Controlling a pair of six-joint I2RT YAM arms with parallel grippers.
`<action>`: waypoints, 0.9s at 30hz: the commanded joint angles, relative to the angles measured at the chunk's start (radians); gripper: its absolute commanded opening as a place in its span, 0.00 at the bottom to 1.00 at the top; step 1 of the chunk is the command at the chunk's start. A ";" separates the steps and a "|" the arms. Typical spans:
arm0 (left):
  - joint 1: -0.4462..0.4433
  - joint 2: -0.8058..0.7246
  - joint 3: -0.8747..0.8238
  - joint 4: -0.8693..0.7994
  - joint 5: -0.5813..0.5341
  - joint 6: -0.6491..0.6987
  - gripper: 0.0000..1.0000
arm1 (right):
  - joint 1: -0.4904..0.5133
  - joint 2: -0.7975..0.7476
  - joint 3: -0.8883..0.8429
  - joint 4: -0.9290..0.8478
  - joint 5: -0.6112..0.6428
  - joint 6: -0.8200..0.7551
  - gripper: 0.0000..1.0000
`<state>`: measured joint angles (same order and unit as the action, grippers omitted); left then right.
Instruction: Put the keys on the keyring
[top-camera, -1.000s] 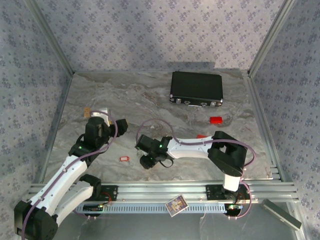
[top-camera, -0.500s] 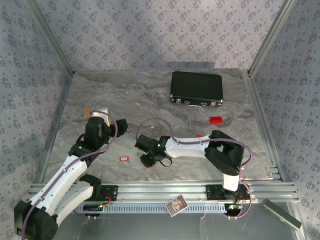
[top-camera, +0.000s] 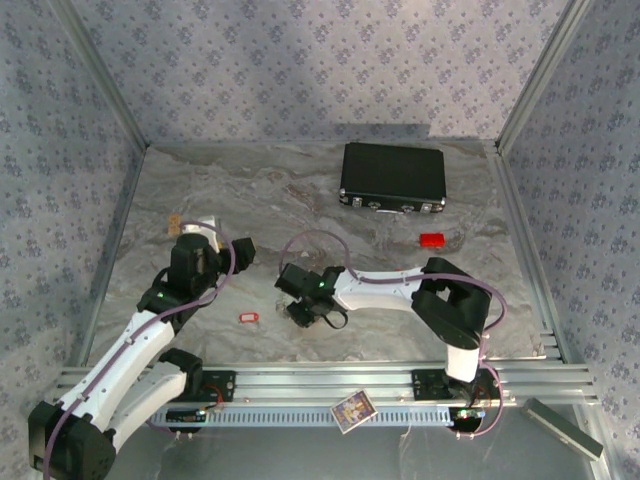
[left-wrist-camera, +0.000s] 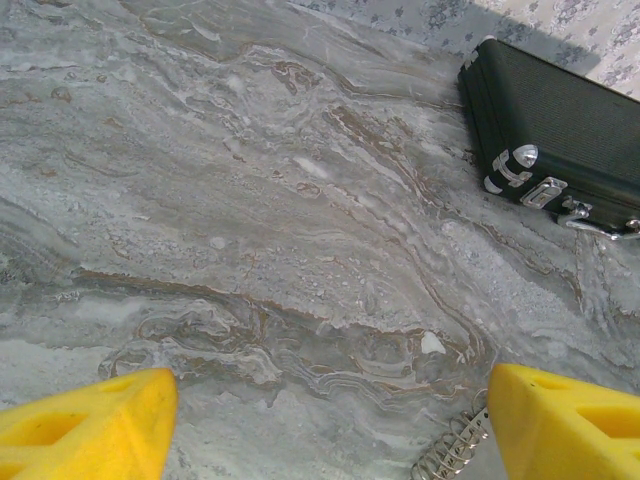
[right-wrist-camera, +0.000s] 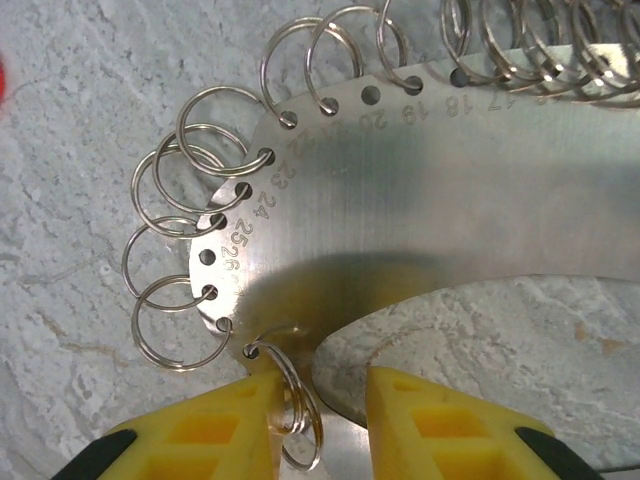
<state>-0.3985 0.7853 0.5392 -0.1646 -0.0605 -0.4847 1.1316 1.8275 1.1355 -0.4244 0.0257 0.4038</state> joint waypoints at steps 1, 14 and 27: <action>0.007 -0.015 -0.001 -0.013 -0.013 -0.009 0.81 | -0.014 -0.035 -0.023 0.024 -0.067 0.015 0.28; 0.007 -0.016 -0.001 -0.011 -0.013 -0.008 0.81 | -0.049 -0.088 -0.039 0.034 -0.120 0.010 0.36; 0.007 -0.017 -0.003 -0.010 -0.013 -0.008 0.81 | -0.064 -0.164 -0.161 0.087 -0.148 0.123 0.27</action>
<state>-0.3985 0.7849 0.5392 -0.1650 -0.0681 -0.4847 1.0798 1.6947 0.9985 -0.3546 -0.0982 0.4816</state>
